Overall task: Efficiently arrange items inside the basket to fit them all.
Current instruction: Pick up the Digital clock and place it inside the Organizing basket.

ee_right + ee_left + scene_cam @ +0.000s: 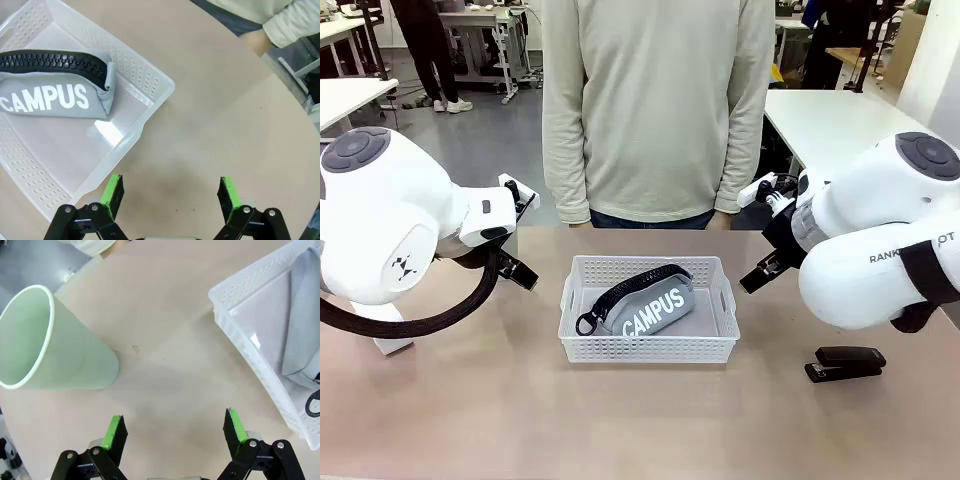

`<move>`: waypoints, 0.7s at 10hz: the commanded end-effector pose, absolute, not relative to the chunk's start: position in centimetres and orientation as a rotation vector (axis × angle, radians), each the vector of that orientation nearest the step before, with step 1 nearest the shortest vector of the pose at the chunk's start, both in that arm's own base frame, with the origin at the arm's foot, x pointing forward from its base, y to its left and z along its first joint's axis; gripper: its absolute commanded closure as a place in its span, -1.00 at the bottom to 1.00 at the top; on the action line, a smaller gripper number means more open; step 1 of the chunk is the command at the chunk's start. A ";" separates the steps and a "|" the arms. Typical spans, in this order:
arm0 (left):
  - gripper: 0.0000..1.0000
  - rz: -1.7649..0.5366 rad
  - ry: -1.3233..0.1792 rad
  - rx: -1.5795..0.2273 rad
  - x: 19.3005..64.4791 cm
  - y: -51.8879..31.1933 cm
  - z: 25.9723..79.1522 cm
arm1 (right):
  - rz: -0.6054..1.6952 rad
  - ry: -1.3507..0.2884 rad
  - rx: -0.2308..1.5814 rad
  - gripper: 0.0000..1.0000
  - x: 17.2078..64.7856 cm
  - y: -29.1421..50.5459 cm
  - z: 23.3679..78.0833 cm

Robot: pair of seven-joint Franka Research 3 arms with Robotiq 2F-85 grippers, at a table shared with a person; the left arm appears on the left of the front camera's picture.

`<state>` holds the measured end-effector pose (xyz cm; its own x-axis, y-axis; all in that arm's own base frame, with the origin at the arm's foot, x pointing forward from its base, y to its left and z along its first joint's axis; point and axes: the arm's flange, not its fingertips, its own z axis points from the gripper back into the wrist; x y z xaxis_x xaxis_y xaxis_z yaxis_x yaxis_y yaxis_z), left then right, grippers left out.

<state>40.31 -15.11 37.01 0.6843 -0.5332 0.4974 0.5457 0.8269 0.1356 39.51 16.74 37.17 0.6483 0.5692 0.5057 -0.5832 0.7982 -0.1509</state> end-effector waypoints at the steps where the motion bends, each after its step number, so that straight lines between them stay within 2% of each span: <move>1: -1.00 -0.605 -0.550 -0.024 40.3 -15.1 37.0 | 0.655 -0.566 0.026 -1.00 39.5 16.7 37.2; 7: -1.00 -0.605 -0.550 -0.024 40.3 -15.1 37.0 | 0.655 -0.566 0.026 -1.00 39.5 16.7 37.2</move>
